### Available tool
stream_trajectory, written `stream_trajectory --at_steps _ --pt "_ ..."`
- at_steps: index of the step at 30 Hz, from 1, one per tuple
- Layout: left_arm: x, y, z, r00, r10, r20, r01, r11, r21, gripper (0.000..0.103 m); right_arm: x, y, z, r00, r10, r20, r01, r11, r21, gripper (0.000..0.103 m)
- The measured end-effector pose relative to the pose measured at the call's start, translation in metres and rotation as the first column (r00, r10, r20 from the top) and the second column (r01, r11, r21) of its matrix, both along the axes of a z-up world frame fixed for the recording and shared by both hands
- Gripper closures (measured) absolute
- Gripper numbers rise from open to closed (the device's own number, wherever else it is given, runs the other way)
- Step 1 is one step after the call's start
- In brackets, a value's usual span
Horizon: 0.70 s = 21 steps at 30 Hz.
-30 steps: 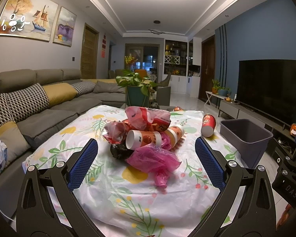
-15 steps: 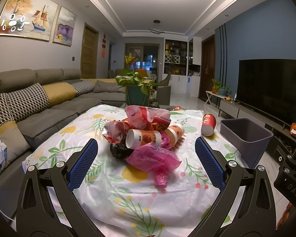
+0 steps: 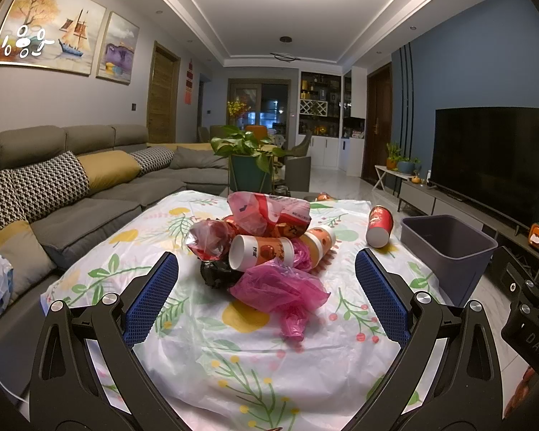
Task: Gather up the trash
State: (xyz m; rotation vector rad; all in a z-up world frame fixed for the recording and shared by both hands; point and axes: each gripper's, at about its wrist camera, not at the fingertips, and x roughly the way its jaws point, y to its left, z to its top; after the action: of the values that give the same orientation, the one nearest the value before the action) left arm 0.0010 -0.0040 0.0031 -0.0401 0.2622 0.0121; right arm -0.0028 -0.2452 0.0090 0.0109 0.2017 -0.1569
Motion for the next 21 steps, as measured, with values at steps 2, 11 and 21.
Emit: stream_trajectory --at_steps 2,11,21 --pt "0.0 0.0 0.0 1.0 0.0 0.0 0.0 1.0 -0.001 0.006 0.0002 -0.0005 0.0003 1.0 0.001 0.001 -0.001 1.0 0.002 0.006" --pt "0.0021 0.0028 -0.0036 1.0 0.003 -0.007 -0.003 1.0 -0.005 0.006 0.0013 -0.0028 0.0017 1.0 -0.002 0.0 0.002 1.0 0.003 0.006" --pt "0.0047 0.009 -0.0095 1.0 0.003 -0.009 -0.003 1.0 -0.011 0.006 0.0009 -0.0037 -0.002 1.0 0.0 -0.002 0.0 1.0 0.007 0.006"
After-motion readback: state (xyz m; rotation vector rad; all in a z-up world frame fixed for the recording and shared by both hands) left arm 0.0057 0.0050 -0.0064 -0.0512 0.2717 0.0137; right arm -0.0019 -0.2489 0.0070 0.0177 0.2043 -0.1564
